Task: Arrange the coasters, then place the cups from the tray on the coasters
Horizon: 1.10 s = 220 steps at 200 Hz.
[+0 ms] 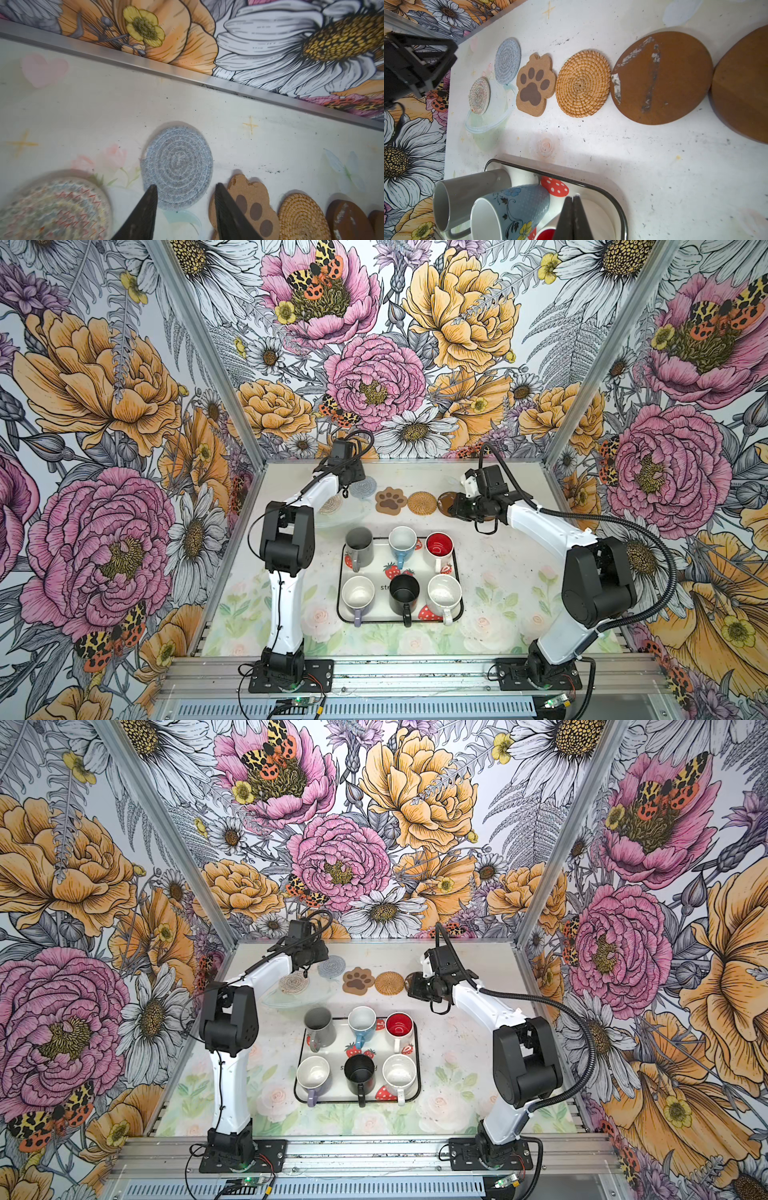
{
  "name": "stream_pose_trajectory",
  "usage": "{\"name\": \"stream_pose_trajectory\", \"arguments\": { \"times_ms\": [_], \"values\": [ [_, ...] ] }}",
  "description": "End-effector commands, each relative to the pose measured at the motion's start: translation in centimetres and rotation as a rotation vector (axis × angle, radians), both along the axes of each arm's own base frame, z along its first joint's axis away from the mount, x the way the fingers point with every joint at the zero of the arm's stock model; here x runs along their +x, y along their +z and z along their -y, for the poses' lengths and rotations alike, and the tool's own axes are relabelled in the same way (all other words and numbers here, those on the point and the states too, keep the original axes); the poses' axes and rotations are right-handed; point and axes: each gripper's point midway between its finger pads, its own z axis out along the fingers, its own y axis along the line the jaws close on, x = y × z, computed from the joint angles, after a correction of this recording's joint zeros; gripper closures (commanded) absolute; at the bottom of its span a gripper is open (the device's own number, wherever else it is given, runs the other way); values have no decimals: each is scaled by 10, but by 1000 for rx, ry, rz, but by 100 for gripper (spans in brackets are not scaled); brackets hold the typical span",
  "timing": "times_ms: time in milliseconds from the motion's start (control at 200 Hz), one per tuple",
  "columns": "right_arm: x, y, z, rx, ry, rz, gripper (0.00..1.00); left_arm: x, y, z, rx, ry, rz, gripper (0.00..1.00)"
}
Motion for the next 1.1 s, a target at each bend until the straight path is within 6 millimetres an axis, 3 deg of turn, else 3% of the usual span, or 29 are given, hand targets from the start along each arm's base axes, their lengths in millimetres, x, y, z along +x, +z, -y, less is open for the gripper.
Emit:
{"name": "stream_pose_trajectory", "arguments": {
  "times_ms": [0, 240, 525, 886, 1016, 1096],
  "values": [
    [1, 24, 2, -4, 7, 61, 98, 9, -8, 8, 51, -9, -5, 53],
    [-1, 25, 9, -5, -7, 63, 97, 28, -30, 22, 93, 7, -5, 56],
    [0, 23, 13, -3, -12, 58, 97, 30, -65, 24, 106, 10, -72, 58],
    [-2, 23, 15, -1, -14, 59, 97, 14, -85, 16, 94, 13, -212, 61],
    [-2, 24, 15, 3, -11, 58, 97, -2, -98, 15, 86, -20, -297, 60],
    [-3, 24, 15, 3, -11, 59, 97, -13, -107, 3, 105, -17, -356, 60]
  ]
}}
